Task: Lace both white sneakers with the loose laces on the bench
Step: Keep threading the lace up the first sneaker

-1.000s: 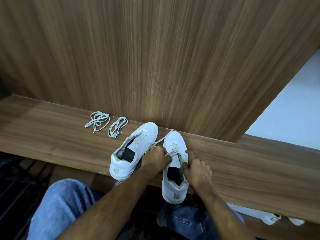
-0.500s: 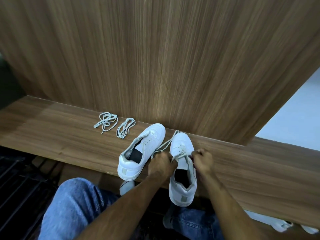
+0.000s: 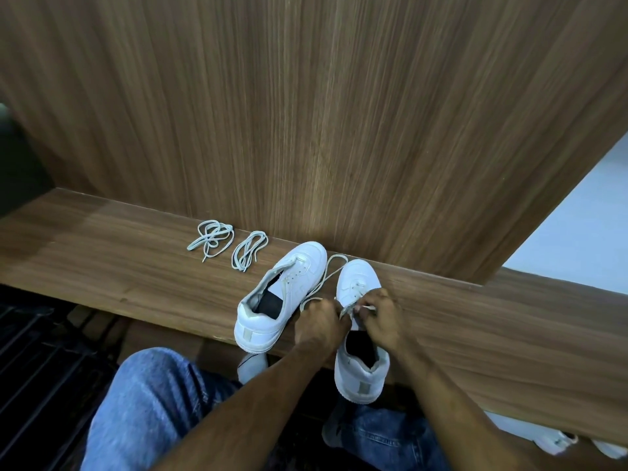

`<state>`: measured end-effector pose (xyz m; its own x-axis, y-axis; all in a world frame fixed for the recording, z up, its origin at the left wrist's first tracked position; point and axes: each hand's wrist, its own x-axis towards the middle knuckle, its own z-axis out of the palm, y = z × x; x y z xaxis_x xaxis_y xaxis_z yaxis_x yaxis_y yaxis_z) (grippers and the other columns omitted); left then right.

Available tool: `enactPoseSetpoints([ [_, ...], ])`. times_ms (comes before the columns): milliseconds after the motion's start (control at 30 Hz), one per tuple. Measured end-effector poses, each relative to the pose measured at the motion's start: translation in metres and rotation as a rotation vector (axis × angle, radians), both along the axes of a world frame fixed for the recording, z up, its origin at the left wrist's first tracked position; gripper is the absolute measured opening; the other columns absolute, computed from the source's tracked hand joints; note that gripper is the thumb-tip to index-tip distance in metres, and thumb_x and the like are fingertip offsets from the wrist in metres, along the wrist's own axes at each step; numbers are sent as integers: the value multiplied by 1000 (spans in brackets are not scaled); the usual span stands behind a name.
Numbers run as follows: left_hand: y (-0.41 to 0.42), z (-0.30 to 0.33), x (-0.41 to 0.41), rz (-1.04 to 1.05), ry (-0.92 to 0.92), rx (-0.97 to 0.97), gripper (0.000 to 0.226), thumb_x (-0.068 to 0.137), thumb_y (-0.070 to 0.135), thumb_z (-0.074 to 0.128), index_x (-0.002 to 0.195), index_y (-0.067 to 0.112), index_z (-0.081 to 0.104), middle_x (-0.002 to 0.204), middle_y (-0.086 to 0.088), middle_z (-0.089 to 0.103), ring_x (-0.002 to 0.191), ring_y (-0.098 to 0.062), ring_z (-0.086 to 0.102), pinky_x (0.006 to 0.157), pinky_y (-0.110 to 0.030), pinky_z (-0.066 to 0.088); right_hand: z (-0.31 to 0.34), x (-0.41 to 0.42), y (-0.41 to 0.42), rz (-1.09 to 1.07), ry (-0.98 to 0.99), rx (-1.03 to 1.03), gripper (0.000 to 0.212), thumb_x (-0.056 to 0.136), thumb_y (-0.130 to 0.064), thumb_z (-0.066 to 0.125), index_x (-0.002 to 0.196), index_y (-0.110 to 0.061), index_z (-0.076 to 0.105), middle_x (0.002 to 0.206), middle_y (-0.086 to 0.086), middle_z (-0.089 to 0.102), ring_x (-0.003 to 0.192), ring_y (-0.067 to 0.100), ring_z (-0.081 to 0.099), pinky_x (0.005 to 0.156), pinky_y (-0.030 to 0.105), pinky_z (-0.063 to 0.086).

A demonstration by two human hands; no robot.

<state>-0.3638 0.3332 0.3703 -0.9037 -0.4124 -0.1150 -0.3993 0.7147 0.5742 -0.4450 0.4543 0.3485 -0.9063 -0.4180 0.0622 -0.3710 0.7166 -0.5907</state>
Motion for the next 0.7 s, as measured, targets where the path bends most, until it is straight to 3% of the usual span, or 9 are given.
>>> enactPoseSetpoints([
  [100, 0, 2, 1, 0, -7, 43, 28, 90, 40, 55, 98, 16, 67, 103, -11, 67, 97, -33, 63, 77, -34, 49, 19, -4, 4, -274, -79, -518, 28, 82, 1, 60, 66, -22, 66, 85, 6, 66, 82, 18, 59, 76, 28, 43],
  [167, 0, 3, 2, 3, -13, 38, 28, 90, 39, 54, 99, 16, 67, 103, -11, 67, 98, -33, 63, 79, -34, 49, 34, -9, 13, -497, -116, -831, 25, 78, -5, 60, 60, -22, 66, 79, 8, 65, 75, 17, 55, 75, 32, 44],
  [233, 1, 3, 2, 3, -22, 21, 29, 90, 40, 54, 102, 17, 68, 104, -11, 67, 98, -33, 63, 79, -34, 48, 39, -12, 23, -555, -10, -709, 23, 80, -8, 61, 66, -25, 67, 90, 12, 65, 84, 19, 57, 84, 39, 48],
  [300, 1, 4, 1, 2, -28, 18, 29, 90, 40, 54, 101, 17, 68, 103, -11, 68, 97, -32, 64, 78, -34, 49, 37, -7, 28, -389, 77, -388, 18, 85, -8, 61, 93, -22, 69, 111, 11, 59, 99, 23, 58, 93, 40, 47],
  [367, 2, 4, 2, 3, -34, 9, 30, 90, 40, 55, 100, 16, 68, 104, -12, 67, 98, -32, 64, 79, -34, 49, 30, -3, 28, -171, 137, -119, 31, 85, -15, 63, 116, -20, 65, 122, 5, 52, 110, 24, 55, 94, 37, 47],
  [500, 4, 3, 3, 12, -54, -11, 36, 90, 44, 53, 105, 15, 67, 109, -12, 65, 102, -32, 63, 81, -35, 49, 21, 12, 12, 81, 281, 340, 33, 87, -32, 57, 119, -26, 63, 138, -1, 46, 136, 21, 32, 105, 38, 35],
  [600, 3, 5, 3, 6, -42, -11, 34, 92, 44, 53, 105, 15, 66, 110, -12, 66, 103, -31, 63, 81, -35, 49, 12, 13, 3, 99, 291, 384, 26, 89, -29, 56, 111, -22, 68, 133, -1, 52, 135, 21, 35, 105, 37, 36],
  [700, 2, 8, 5, 10, -39, -9, 34, 94, 41, 53, 107, 12, 66, 113, -13, 65, 106, -32, 62, 81, -34, 47, 14, 7, 2, 1, 179, 23, 10, 86, -20, 66, 86, -16, 75, 109, 1, 60, 109, 18, 54, 90, 28, 42],
])
